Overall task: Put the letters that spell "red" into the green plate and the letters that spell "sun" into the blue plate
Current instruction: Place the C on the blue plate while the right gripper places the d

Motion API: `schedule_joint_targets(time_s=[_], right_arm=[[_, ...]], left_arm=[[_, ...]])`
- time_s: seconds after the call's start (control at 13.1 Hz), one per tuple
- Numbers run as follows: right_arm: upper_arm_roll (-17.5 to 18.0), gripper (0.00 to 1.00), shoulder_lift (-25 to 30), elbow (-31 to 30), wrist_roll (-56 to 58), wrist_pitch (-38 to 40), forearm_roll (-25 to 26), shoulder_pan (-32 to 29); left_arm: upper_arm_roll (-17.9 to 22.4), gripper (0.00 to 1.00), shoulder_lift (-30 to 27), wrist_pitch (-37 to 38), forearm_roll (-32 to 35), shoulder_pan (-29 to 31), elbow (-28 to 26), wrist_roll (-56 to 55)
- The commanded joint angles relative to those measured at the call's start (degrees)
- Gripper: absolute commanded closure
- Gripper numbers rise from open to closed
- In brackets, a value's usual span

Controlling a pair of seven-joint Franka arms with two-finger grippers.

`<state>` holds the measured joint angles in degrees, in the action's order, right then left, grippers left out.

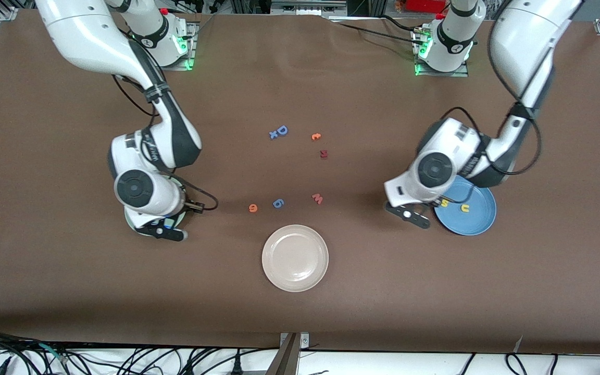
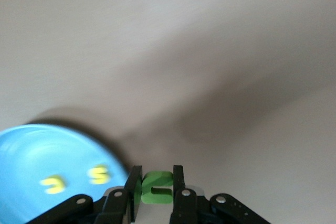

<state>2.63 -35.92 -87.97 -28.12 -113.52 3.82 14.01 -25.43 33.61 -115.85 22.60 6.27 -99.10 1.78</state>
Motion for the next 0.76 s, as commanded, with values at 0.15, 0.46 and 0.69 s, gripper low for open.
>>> schedule_joint_targets(time_s=[0.15,0.46,0.69], right_arm=[[-5.17,0.8,0.67,-1.23,11.74,1.55,-0.57,-0.65],[-7.37,0.8,0.76,-3.96,15.37,-0.72,-0.57,-1.0],[-7.82,0.8,2.86,-8.69,16.51,-5.28,-0.57,-1.18]], left_arm=[[-0.58,0.89,1.46,-0.95,-0.54,9.36,-0.65,15.35],[-0.58,0.84,2.52,-3.32,-0.63,11.92,-3.54,16.07],[-1.02,0.85,0.68,-3.85,-0.63,13.85,-8.03,16.07]])
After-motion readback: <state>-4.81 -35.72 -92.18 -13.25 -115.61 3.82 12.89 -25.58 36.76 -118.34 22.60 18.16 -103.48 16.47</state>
